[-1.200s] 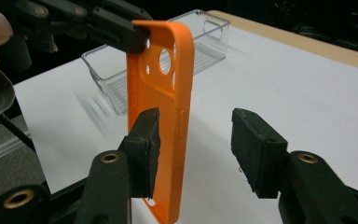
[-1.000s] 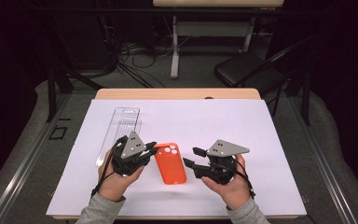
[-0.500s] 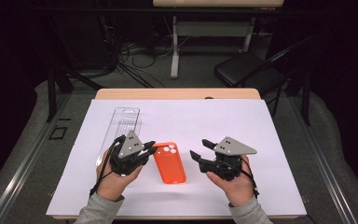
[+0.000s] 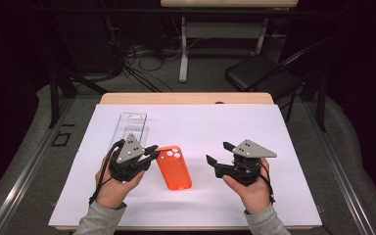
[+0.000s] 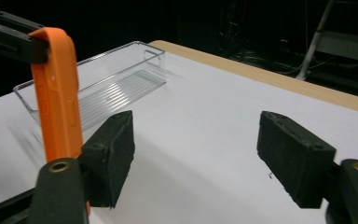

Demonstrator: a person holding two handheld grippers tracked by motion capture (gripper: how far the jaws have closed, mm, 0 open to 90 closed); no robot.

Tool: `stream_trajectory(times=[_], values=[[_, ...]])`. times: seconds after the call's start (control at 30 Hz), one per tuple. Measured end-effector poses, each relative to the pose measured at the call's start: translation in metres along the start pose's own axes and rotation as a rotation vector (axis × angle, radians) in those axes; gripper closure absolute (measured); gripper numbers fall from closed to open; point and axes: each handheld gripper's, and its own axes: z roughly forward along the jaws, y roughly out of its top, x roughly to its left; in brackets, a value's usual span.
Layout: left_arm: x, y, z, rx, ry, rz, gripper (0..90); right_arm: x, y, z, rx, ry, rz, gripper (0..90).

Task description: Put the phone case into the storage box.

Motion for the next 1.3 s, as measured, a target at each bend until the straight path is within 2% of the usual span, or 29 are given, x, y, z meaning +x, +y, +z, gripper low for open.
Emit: stream_trajectory(times=[0.13, 0.2, 0.27, 0.5, 0.57, 0.77, 0.97, 1.13, 1.3], values=[[0.003, 0.000, -0.002, -0.004, -0.001, -0.010, 80.8, -0.006, 0.000, -0.001, 0.004, -0.008, 0.027, 22.7], [0.004, 0.000, -0.002, -0.005, -0.002, -0.014, 80.8, -0.007, -0.001, -0.002, 0.010, -0.018, 0.017, 20.0], [0.004, 0.000, -0.003, -0.010, -0.006, -0.018, 80.8, -0.008, -0.001, -0.002, 0.006, -0.019, 0.029, 19.6], [0.007, -0.002, -0.004, -0.008, -0.009, -0.022, 80.7, -0.009, -0.002, -0.002, 0.016, 0.005, 0.016, 14.5], [0.008, -0.002, -0.004, -0.011, -0.004, -0.012, 80.8, -0.008, -0.003, -0.001, 0.020, -0.001, 0.013, 14.2], [0.011, -0.004, -0.005, -0.007, -0.018, -0.024, 80.7, -0.006, -0.005, 0.000, 0.040, 0.002, 0.006, 9.7], [0.014, -0.005, -0.005, 0.007, -0.024, -0.026, 80.7, -0.005, -0.008, -0.001, 0.027, -0.005, 0.009, 9.4], [0.018, -0.008, -0.004, 0.020, -0.024, -0.034, 80.7, -0.005, -0.021, -0.006, 0.021, -0.035, -0.013, 9.4], [0.021, -0.010, -0.002, 0.023, -0.013, -0.042, 80.7, -0.015, -0.041, -0.012, 0.031, -0.064, -0.015, 9.4]])
